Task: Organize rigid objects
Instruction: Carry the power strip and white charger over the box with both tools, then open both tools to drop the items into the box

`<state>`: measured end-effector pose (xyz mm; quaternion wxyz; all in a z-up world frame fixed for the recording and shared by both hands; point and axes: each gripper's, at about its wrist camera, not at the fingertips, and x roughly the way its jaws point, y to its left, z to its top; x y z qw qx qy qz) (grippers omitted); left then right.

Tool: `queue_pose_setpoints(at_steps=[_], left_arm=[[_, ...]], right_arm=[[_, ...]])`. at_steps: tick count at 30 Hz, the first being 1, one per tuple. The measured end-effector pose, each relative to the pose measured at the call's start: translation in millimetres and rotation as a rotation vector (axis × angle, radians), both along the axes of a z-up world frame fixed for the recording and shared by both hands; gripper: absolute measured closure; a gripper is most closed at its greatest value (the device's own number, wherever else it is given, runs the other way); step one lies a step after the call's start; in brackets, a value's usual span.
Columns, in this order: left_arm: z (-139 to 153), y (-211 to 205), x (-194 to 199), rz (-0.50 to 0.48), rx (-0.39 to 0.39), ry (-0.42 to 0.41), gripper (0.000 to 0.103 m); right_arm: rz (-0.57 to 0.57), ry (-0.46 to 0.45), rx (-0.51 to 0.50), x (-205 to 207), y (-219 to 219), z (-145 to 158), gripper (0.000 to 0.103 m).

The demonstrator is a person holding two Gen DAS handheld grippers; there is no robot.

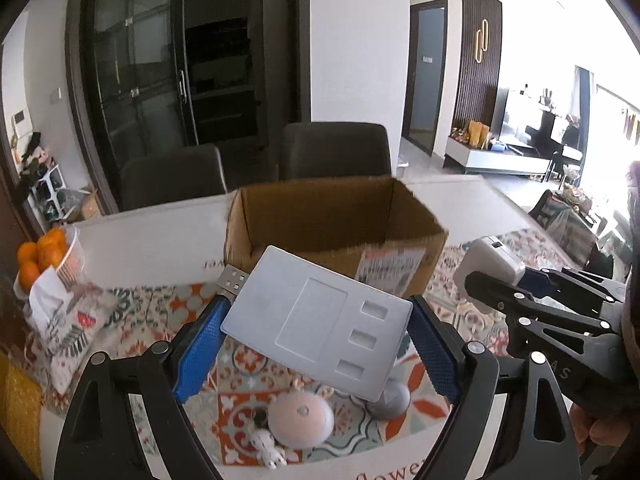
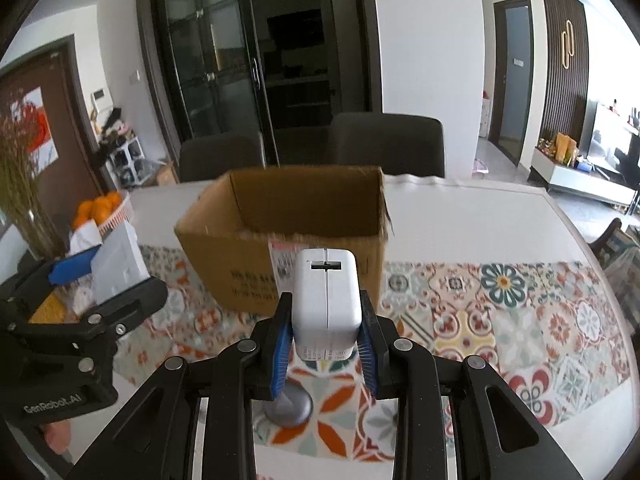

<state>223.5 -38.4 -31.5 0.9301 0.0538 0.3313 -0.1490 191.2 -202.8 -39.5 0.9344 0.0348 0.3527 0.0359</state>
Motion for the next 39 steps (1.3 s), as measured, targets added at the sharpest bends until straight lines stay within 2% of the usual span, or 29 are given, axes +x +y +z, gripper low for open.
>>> queue_pose_setpoints(at_steps=[7,15,20,22,27,33,39], left_arm=[[25.0,-3.9,29.9,-0.024,0.008,-0.033,0.015],[42.5,-10.1,69.0,-0.040,0.023,-0.015,0.015],[42.6,-14.7,95.6,-0.051,0.027,0.045,0.015],[38.9,-18.1,110.8,-0.068,0.024,0.095,0.015],[23.0,-24.8,140.4,-0.058,0.041,0.175,0.015],[3.9,-29.8,163.8,-0.056,0.054,0.270,0.015],[-18.9,-33.4,181.6,-0.053,0.090,0.366,0.015]], right_arm=[[0.013,-0.046,-0.019,31.1,3.8,28.9,0.073],[0.026,-0.032,-0.027,67.1,4.8,46.8,0.073],[0.035,0.040,-0.020,96.9,2.4,46.7,0.073],[0.046,0.073,-0.012,108.5,1.5,42.9,0.073],[0.043,0.149,-0.023,131.1,-0.8,28.8,0.073],[0.042,0.259,0.017,156.1,-6.5,6.8,0.073],[0.042,0.314,-0.020,164.6,-3.4,-6.0,0.073]])
